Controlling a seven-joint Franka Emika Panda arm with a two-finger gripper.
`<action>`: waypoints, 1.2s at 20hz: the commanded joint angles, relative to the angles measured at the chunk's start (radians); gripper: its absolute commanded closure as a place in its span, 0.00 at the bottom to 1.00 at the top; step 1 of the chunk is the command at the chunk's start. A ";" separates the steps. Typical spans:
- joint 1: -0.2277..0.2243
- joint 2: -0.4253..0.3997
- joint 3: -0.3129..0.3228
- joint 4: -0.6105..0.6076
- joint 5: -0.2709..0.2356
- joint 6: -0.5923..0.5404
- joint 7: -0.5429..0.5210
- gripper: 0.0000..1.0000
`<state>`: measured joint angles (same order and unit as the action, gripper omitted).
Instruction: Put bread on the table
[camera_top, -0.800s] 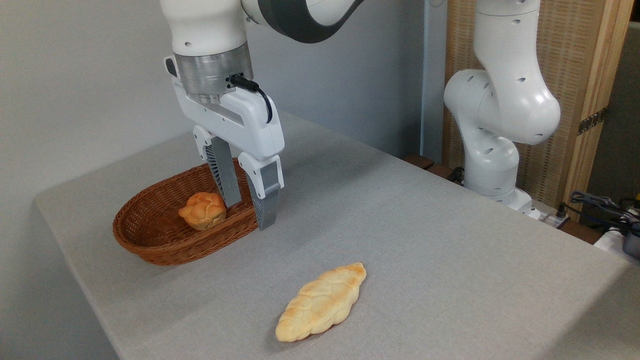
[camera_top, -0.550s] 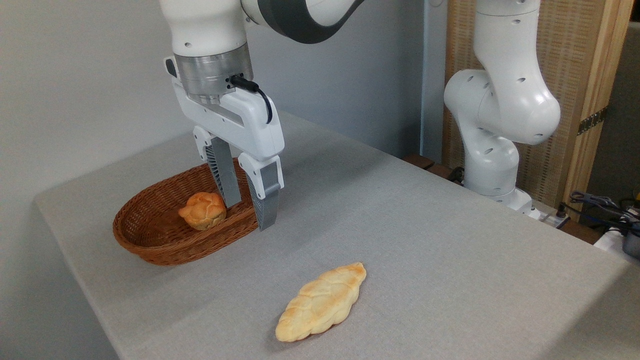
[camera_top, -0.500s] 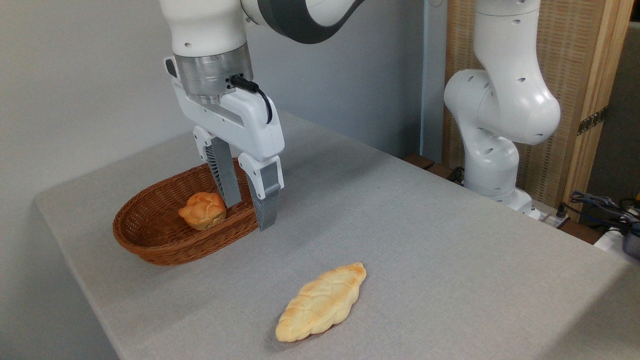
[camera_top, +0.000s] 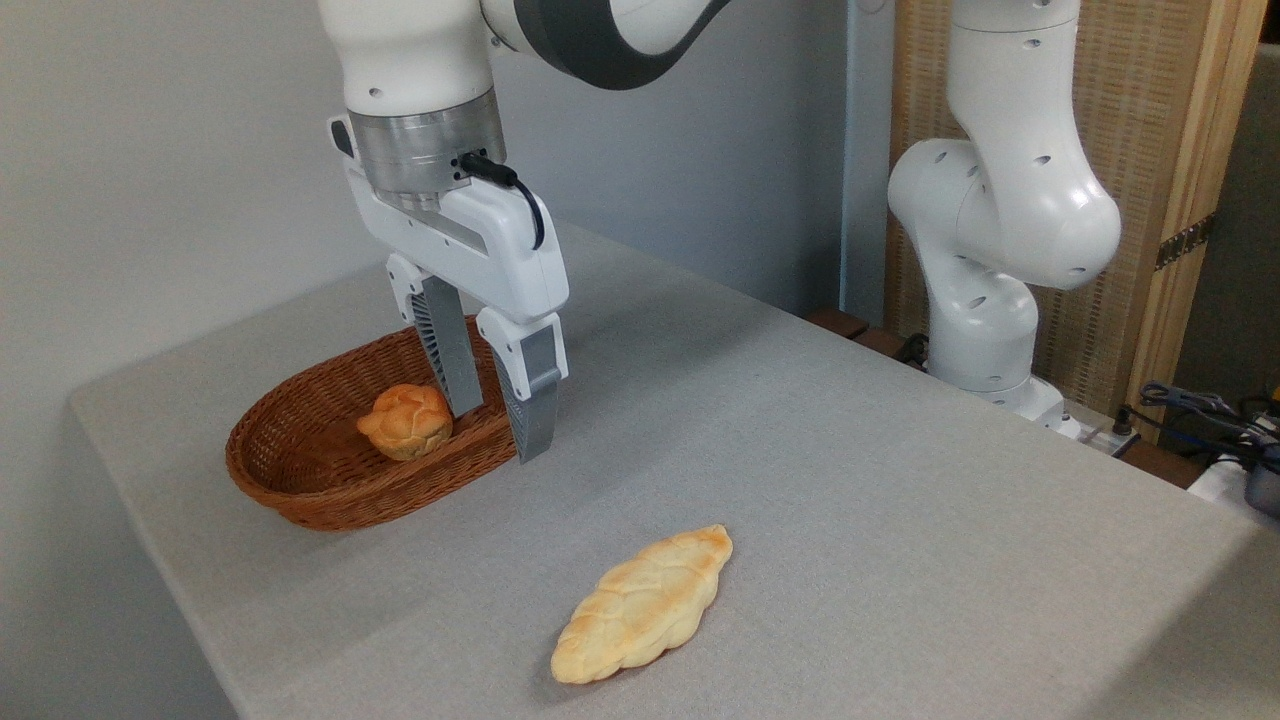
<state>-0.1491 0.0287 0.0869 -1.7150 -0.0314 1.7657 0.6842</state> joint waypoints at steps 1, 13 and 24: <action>-0.006 -0.001 0.004 -0.003 0.007 0.014 -0.022 0.00; -0.006 -0.001 0.002 -0.003 0.007 0.015 -0.022 0.00; -0.007 0.028 -0.091 -0.005 -0.014 0.040 -0.026 0.00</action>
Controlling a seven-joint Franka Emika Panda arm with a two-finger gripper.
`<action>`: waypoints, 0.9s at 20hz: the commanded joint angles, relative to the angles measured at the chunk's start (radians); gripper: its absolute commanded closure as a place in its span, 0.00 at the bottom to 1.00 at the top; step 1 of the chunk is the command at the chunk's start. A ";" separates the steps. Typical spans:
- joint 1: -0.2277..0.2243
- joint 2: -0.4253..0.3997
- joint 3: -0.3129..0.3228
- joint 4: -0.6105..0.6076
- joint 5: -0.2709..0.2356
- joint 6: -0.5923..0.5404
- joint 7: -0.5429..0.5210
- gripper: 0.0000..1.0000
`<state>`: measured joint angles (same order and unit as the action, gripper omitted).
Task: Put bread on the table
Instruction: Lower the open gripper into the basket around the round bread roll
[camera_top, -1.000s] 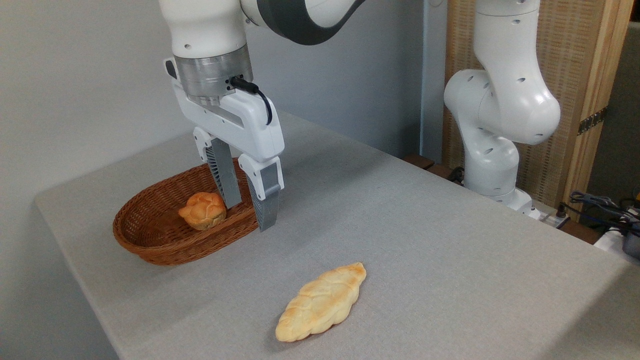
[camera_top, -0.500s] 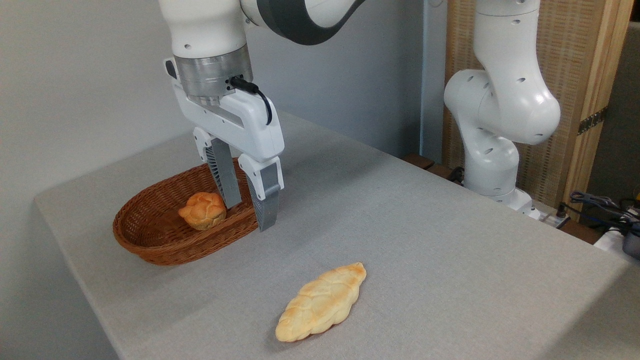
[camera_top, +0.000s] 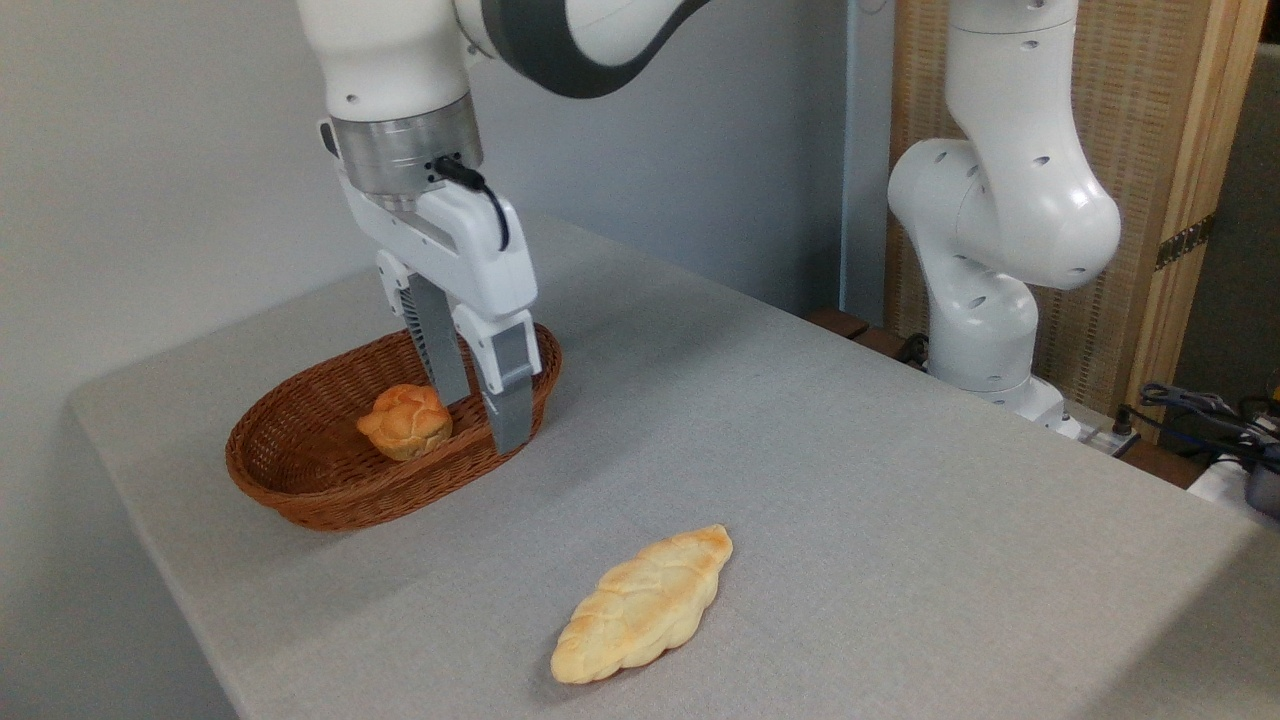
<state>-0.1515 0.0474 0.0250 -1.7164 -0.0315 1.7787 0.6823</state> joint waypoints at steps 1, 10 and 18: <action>-0.005 0.018 -0.043 -0.005 -0.036 0.028 -0.024 0.00; -0.005 0.101 -0.186 -0.005 -0.096 0.128 -0.044 0.00; -0.005 0.190 -0.286 -0.005 -0.090 0.185 -0.046 0.00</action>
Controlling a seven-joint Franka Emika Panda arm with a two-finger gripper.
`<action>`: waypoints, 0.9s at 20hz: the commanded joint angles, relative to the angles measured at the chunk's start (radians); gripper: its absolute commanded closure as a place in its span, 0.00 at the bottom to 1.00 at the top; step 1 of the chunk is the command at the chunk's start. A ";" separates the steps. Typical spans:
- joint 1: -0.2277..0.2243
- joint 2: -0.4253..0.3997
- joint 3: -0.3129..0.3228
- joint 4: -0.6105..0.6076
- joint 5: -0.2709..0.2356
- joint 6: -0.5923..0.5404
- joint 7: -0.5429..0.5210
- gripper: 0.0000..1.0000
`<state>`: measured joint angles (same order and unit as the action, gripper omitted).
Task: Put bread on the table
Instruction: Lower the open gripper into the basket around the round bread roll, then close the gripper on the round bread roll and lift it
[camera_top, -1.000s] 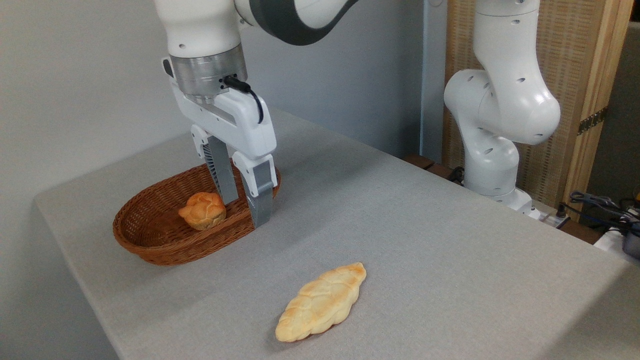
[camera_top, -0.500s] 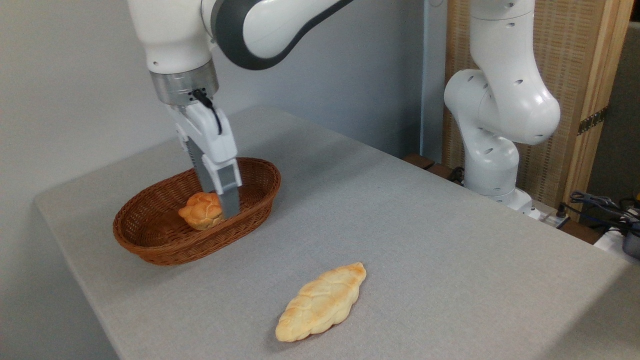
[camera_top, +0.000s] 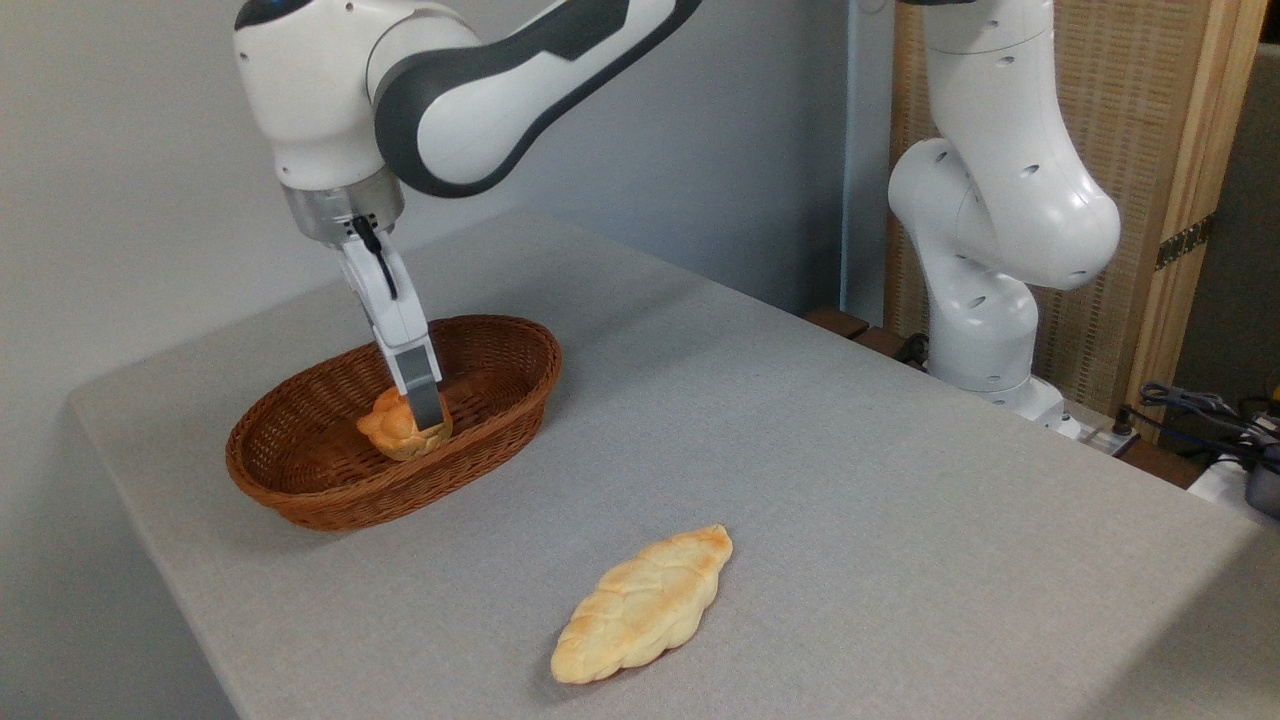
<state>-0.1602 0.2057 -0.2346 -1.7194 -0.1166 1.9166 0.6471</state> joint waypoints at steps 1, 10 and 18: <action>0.004 0.041 -0.029 -0.002 -0.003 0.056 -0.011 0.00; 0.002 0.086 -0.057 -0.002 0.014 0.099 -0.001 0.12; 0.002 0.084 -0.057 0.000 0.017 0.099 0.003 0.56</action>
<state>-0.1600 0.2888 -0.2887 -1.7196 -0.1119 1.9993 0.6476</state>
